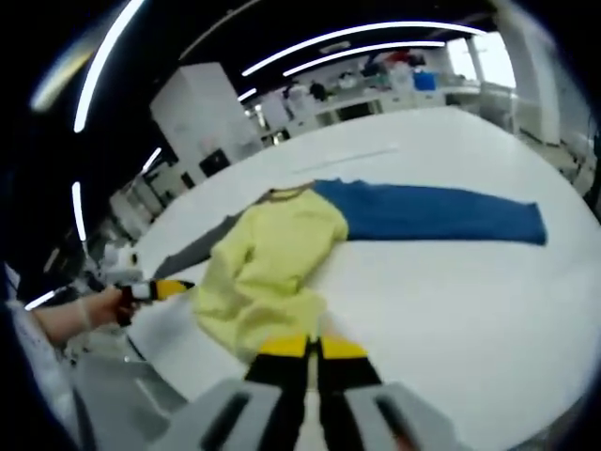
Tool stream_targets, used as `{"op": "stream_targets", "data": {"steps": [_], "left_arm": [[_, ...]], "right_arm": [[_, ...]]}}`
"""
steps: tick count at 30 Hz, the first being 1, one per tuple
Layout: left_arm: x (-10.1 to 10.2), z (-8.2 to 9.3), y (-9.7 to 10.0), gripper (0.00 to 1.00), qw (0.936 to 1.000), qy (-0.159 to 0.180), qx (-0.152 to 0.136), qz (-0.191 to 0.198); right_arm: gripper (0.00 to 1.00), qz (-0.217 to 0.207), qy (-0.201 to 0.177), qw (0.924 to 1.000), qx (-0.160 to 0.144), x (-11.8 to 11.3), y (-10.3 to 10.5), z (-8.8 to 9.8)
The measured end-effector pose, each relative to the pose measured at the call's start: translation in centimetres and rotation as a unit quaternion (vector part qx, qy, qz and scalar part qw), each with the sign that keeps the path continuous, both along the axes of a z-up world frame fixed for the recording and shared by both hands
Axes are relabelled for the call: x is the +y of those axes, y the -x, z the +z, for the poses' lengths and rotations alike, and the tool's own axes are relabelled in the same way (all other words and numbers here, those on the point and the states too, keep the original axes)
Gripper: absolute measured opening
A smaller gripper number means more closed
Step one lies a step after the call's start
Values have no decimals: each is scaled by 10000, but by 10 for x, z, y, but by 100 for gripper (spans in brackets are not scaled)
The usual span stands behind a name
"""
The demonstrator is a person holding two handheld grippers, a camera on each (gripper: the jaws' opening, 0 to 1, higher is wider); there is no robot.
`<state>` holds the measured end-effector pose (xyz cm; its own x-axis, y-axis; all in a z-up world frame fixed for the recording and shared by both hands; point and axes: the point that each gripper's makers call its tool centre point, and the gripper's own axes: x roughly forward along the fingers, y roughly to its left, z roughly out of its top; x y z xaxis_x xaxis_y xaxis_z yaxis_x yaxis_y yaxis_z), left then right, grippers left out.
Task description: Fold the garment on the visible template until the final outline fits inside the template.
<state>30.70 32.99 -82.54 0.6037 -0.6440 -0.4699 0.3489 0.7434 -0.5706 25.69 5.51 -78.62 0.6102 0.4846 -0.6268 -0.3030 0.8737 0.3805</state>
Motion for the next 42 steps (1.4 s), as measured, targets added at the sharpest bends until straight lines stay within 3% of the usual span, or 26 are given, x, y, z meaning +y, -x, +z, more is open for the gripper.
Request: {"op": "stream_targets", "data": {"steps": [10, 15, 19, 23, 31, 37, 42], "left_arm": [[-9, -14, -20, 16, 9997, -59, 201, 113], [-15, -14, -19, 1, 9990, 92, 368, 226], [-16, -13, -19, 0, 9990, 80, 369, 243], [-15, -5, -18, 0, 9986, 162, 301, 396], [-22, 30, -26, 0, 9980, 409, -95, 483], [-35, 55, -35, 0, 9974, 510, -377, 344], [-49, 60, -41, 0, 9979, 424, -471, 145]], "right_arm": [[0, -50, -27, 10000, 38, -3, 6, -1], [0, -78, -35, 10000, 50, -4, 7, -1], [0, -106, -50, 9999, 50, -4, 7, 0], [0, -94, -42, 9999, 53, -5, 6, -1], [0, -87, -69, 9999, 64, -4, 6, -1], [0, -58, -87, 9999, 79, -2, 6, -1], [0, -64, -113, 9999, 98, -2, 7, -2]]}}
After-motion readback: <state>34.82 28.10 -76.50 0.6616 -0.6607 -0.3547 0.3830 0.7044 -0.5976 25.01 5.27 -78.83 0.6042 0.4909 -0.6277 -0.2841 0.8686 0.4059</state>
